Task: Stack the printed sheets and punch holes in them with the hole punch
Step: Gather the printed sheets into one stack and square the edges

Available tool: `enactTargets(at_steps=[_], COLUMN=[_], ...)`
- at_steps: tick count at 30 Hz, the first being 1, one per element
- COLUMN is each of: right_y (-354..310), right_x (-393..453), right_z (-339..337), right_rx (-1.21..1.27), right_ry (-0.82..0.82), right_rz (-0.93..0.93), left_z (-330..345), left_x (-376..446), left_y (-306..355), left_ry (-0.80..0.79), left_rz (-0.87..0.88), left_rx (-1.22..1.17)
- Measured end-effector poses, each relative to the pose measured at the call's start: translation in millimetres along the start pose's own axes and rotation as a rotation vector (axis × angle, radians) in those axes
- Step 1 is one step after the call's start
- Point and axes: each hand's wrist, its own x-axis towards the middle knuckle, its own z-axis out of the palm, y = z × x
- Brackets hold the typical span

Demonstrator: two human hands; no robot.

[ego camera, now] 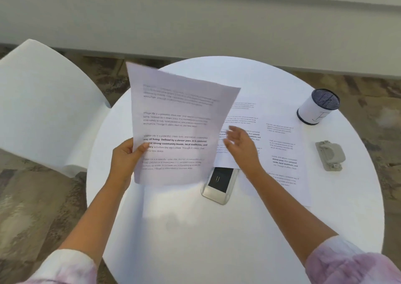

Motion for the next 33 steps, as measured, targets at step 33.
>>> enactTargets(at_steps=[33], right_y=[65], right_x=[27], right_z=[-61], right_rx=[-0.556], right_ry=[0.359], right_rz=[0.473], left_z=[60], left_x=[19], left_y=[-53], left_ry=[0.002], left_rz=[-0.366], left_rx=[-0.114])
